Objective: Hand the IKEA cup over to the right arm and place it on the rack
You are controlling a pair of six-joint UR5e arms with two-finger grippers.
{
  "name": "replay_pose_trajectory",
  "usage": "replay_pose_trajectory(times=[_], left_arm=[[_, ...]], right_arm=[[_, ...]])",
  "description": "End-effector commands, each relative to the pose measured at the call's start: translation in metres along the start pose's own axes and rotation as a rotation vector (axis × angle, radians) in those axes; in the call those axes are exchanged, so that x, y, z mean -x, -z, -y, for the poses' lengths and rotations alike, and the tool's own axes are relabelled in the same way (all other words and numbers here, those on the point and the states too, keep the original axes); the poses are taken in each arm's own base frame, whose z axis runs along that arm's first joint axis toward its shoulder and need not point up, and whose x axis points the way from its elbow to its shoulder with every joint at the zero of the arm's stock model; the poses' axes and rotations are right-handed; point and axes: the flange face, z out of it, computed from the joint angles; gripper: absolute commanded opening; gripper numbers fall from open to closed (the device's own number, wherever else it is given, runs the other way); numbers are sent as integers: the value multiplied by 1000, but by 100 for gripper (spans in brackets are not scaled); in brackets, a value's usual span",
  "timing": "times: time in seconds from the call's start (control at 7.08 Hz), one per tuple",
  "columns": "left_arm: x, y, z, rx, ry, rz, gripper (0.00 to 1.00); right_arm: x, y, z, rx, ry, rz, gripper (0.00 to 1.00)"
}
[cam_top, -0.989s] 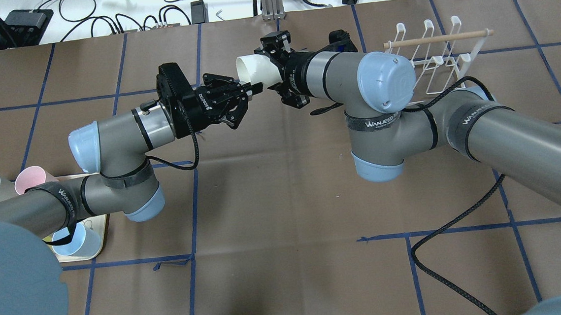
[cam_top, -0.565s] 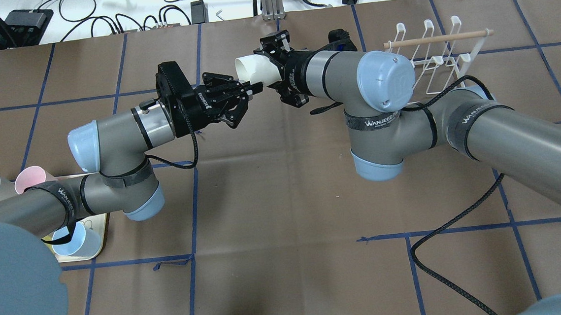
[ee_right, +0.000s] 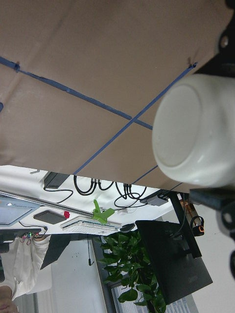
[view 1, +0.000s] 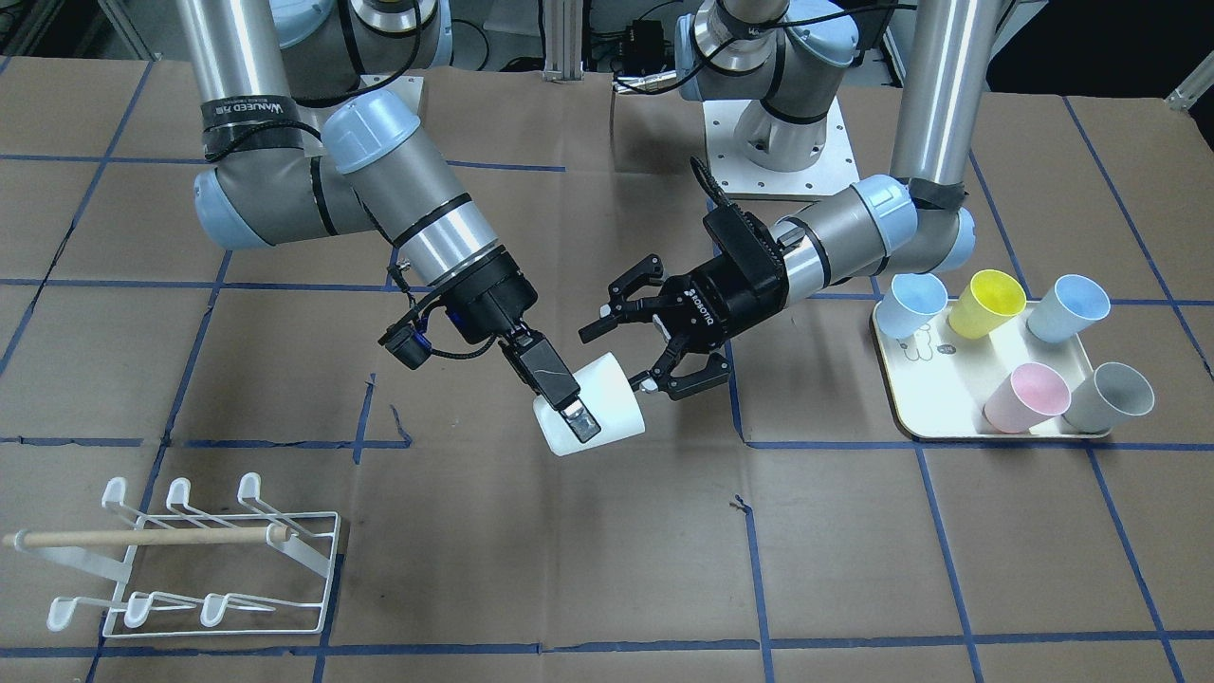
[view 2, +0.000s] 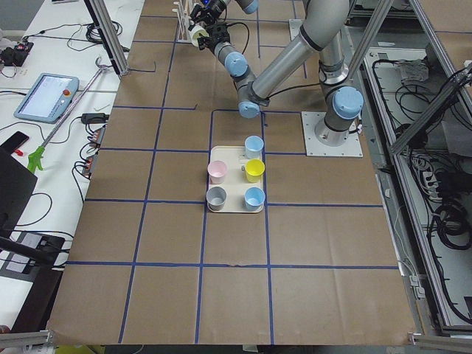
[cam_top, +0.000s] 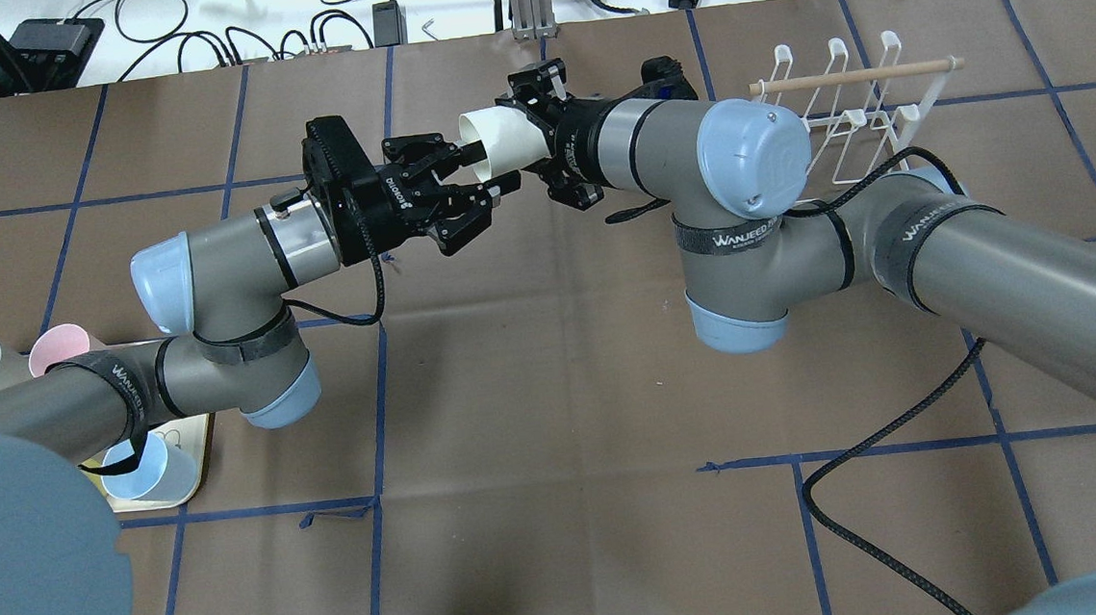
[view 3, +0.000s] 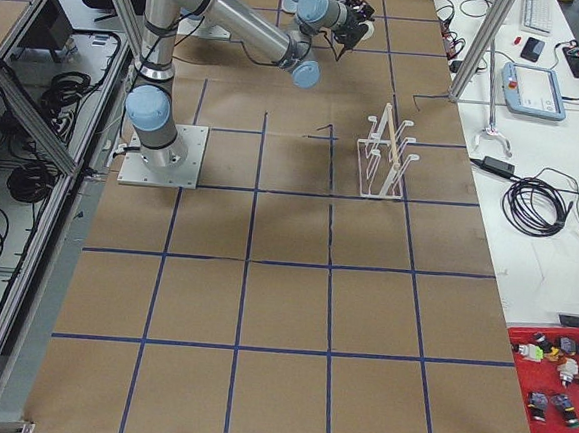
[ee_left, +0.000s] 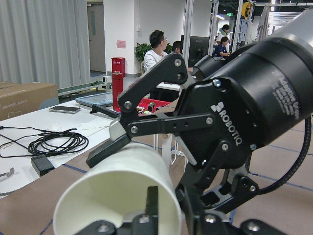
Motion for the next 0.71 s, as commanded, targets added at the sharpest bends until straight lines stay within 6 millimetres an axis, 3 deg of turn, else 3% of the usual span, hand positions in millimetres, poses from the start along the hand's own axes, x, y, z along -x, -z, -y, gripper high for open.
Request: replay_pose_trajectory(times=[0.0,0.14,0.28,0.57], left_arm=[[20,25,-7,-2,26,58,99],[33,49,-16,-5,54,103,99],[41,60,-17,-8,46,138,99],[77,62,-13,75,80,307,99]], right_arm=[[0,0,7,-3,3,2,58],[4,-3,12,-7,8,6,58],[11,-3,27,-27,34,17,56],[20,11,66,-88,154,26,42]])
